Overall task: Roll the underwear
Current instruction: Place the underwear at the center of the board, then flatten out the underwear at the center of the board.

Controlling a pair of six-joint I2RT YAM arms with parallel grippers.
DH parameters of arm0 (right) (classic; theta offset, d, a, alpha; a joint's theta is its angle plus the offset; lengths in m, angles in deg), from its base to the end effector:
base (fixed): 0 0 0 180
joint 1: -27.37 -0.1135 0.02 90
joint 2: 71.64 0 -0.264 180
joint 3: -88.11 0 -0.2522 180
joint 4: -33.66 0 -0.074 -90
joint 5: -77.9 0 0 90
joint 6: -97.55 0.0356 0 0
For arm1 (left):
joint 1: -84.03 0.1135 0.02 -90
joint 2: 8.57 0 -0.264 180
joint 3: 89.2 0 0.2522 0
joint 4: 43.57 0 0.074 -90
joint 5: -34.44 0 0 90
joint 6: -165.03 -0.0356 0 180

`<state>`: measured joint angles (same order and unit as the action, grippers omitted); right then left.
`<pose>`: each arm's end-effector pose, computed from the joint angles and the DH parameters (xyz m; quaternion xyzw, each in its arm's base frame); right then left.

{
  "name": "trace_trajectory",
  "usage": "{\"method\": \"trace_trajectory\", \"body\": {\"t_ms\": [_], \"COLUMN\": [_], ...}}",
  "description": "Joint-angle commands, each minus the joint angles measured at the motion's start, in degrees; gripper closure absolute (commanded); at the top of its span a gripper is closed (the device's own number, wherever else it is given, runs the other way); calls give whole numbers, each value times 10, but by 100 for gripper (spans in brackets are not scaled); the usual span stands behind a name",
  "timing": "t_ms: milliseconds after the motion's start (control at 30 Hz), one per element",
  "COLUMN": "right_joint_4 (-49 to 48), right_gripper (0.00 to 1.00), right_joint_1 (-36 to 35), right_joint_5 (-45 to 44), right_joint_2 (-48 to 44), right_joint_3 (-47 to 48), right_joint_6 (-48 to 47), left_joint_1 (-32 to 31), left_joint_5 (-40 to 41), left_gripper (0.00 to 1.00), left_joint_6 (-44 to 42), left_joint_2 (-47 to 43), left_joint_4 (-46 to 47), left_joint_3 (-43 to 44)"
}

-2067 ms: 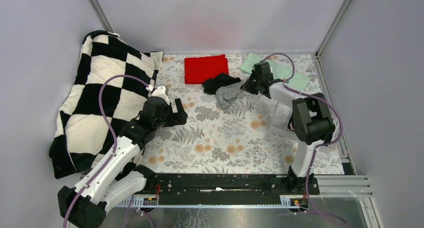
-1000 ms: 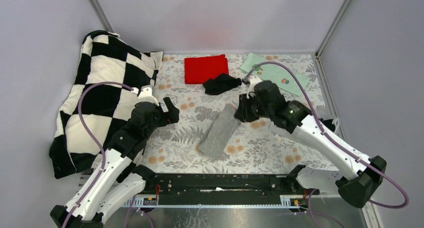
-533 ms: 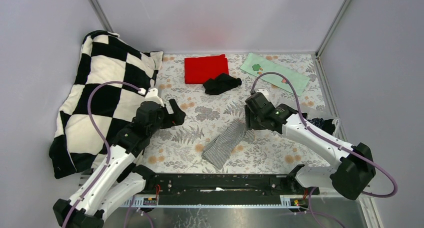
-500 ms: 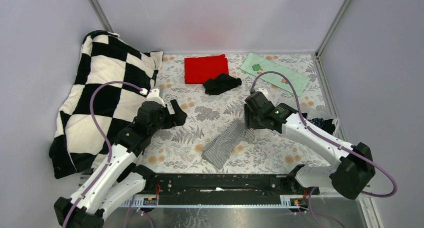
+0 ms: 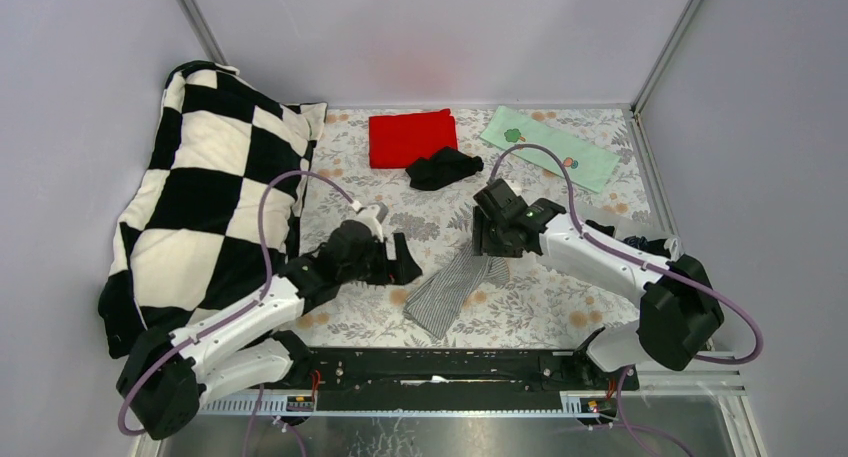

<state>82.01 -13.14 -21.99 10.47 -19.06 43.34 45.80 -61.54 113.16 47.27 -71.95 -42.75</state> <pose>0.2253 0.1844 0.2422 -0.0154 0.9570 0.1064 0.2695 0.1604 -0.1311 0.2238 0.0237 0.8967 -0.3085 0.3166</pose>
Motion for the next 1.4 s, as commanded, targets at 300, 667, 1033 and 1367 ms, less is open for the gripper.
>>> {"method": "trace_trajectory", "body": {"t_ms": [300, 667, 1033, 1367], "right_joint_4": [-69, 1, -11, -148], "right_gripper": [40, 47, 78, 100], "right_joint_1": [1, -1, -7, -10], "right_joint_5": [107, 9, -32, 105], "right_joint_2": [48, 250, 286, 153], "right_joint_3": [26, 153, 165, 205], "right_joint_6": [27, -1, -21, -32], "left_joint_1": [-146, -189, -190, -190], "left_joint_5": [31, 58, 120, 273], "left_gripper": [19, 24, 59, 100], "left_joint_6": [68, 91, 99, 67], "left_joint_2": [34, 66, 74, -13], "left_joint_4": [122, 165, 165, -10], "left_joint_3": [-107, -122, -131, -20]}}
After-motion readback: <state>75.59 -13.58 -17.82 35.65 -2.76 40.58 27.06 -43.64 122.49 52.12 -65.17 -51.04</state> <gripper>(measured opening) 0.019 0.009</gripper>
